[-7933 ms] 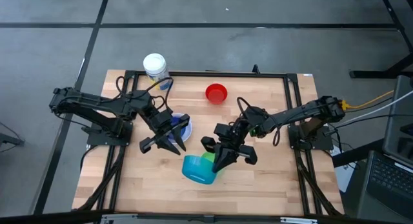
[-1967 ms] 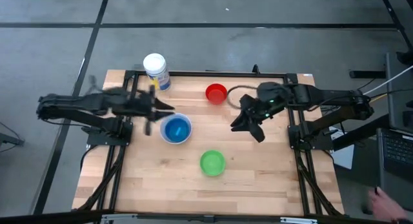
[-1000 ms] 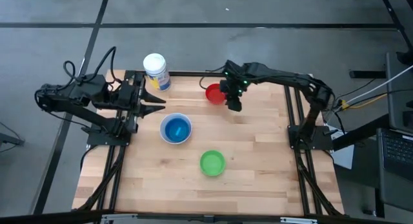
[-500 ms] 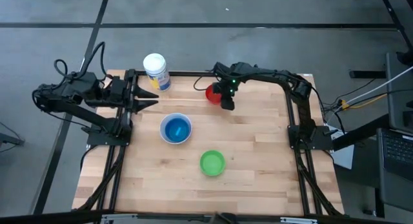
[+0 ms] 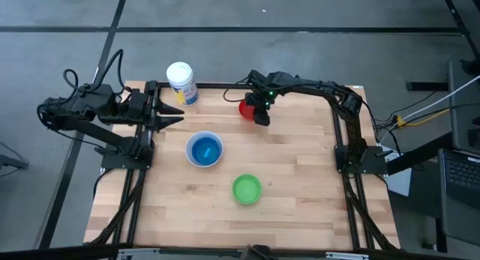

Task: Nest bowls inside each other
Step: Stack the red bowl on the blue bowl

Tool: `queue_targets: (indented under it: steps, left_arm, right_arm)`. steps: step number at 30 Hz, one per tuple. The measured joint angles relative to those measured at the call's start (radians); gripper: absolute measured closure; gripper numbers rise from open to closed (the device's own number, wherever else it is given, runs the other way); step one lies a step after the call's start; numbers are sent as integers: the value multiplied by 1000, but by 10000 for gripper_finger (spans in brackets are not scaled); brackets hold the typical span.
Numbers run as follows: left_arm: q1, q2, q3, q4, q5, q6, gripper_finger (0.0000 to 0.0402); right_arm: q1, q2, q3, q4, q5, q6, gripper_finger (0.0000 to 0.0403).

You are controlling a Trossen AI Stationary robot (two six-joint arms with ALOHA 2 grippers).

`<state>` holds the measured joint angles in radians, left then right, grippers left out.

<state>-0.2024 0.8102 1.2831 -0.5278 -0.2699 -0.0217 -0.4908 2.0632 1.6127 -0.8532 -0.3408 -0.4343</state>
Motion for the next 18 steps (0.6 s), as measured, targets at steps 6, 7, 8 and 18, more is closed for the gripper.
queue_targets:
  steps: [6,7,8,18]
  left_arm:
    - [0,0,0,0,0,-8,332]
    - [0,0,0,0,0,-10,332]
    - [0,0,0,0,1,-12,332]
    - [0,0,0,0,2,-30,332]
  right_arm:
    - [3,18,0,24,-32,27,265]
    - [7,24,1,39,-37,31,266]
    - [10,27,1,45,-37,34,267]
    - [17,80,0,49,-42,52,255]
